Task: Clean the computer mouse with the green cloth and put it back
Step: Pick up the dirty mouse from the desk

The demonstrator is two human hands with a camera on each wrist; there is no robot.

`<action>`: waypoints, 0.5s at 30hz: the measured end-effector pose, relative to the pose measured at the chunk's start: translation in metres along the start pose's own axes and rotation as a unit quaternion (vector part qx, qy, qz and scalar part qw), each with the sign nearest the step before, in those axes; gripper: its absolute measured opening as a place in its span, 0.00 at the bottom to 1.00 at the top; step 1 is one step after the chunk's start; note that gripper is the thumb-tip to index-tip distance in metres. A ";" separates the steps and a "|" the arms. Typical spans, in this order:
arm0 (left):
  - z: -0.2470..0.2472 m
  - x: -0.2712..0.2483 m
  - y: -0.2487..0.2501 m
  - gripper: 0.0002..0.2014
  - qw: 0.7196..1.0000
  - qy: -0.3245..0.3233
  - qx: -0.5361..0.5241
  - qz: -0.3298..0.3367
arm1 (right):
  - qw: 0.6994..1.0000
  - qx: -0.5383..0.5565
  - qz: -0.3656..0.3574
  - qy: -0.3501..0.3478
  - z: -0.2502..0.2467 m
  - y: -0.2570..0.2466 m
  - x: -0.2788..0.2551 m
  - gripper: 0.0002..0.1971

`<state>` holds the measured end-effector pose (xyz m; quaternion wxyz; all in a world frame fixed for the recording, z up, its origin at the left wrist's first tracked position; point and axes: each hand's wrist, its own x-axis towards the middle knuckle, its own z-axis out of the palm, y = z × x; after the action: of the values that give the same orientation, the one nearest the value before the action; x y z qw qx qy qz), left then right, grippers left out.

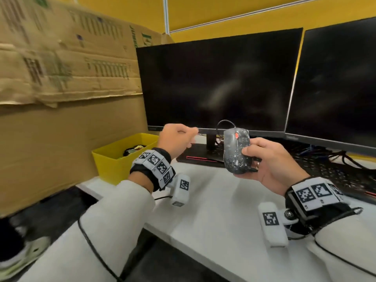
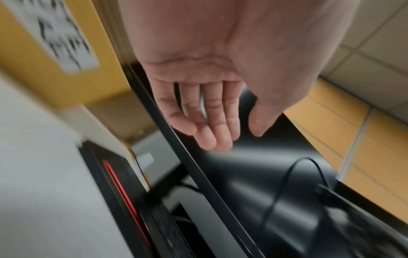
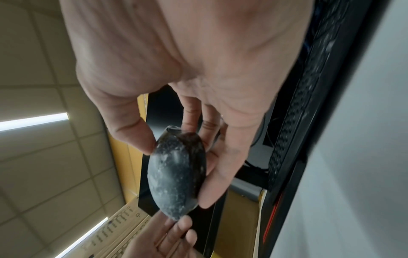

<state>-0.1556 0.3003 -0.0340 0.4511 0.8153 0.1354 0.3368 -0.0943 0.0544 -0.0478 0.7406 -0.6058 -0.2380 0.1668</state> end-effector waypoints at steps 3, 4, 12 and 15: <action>-0.062 0.020 -0.024 0.09 0.987 0.080 0.127 -0.050 | 1.000 0.007 0.004 -0.013 0.028 0.006 0.004 0.12; -0.080 0.027 -0.031 0.11 0.977 0.080 0.178 -0.082 | 1.000 0.008 0.003 -0.016 0.035 0.008 0.005 0.12; -0.143 0.060 -0.056 0.21 0.803 -0.165 0.536 -0.202 | 1.000 -0.013 0.005 -0.019 0.043 0.019 0.013 0.11; -0.144 0.061 -0.065 0.18 0.736 -0.196 0.612 -0.212 | 1.000 -0.017 0.000 -0.021 0.043 0.020 0.015 0.11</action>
<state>-0.2019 0.4610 -0.0094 -0.0693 0.9137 0.3900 -0.0909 -0.1053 0.1017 -0.0587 0.7253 -0.6142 -0.2567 0.1754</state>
